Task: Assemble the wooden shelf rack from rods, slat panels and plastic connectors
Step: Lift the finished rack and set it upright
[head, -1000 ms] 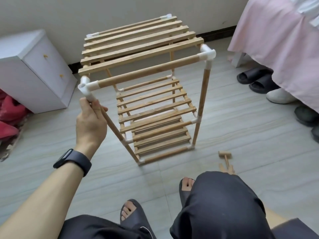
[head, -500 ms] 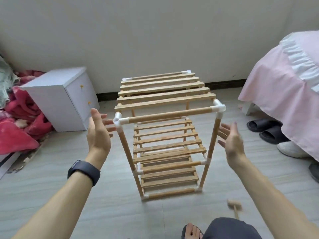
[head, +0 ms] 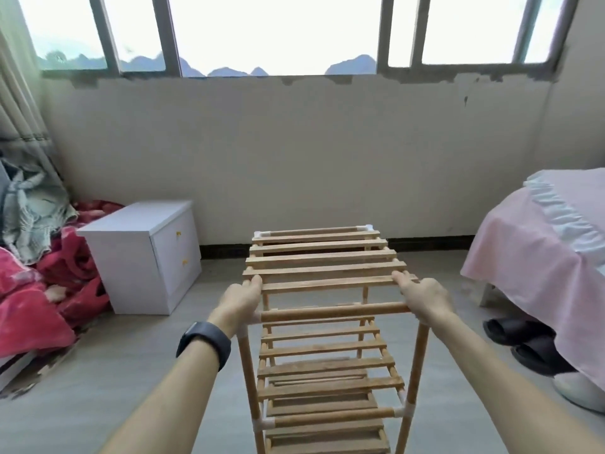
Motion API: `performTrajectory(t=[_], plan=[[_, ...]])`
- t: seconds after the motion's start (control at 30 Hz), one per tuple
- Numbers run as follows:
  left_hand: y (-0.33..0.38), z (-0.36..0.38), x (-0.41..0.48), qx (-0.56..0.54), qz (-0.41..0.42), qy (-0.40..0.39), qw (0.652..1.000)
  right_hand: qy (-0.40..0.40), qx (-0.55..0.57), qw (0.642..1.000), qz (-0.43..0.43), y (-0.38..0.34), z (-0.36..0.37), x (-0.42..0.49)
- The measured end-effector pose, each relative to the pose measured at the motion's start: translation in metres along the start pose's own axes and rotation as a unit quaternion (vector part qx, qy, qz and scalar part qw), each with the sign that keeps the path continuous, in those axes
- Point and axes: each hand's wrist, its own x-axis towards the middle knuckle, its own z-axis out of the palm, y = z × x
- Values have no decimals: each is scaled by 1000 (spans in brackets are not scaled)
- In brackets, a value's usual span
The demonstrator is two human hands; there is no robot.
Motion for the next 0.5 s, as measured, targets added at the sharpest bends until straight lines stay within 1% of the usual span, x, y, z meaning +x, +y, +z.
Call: performTrajectory(t=[0.07, 0.13, 0.23, 0.3, 0.5], plan=[[-11, 7, 7, -2, -8, 78, 997, 54, -29, 998, -23, 4, 8, -3], [-20, 5, 10, 1, -12, 127, 992, 59, -29, 997, -37, 6, 10, -5], [-29, -1, 11, 9, -10, 151, 988, 42, -11, 998, -47, 7, 11, -8], [-34, -4, 11, -11, -5, 157, 988, 43, 7, 997, -59, 7, 15, -11], [-52, -25, 4, -45, 47, 204, 977, 41, 70, 991, -107, -3, 35, -30]])
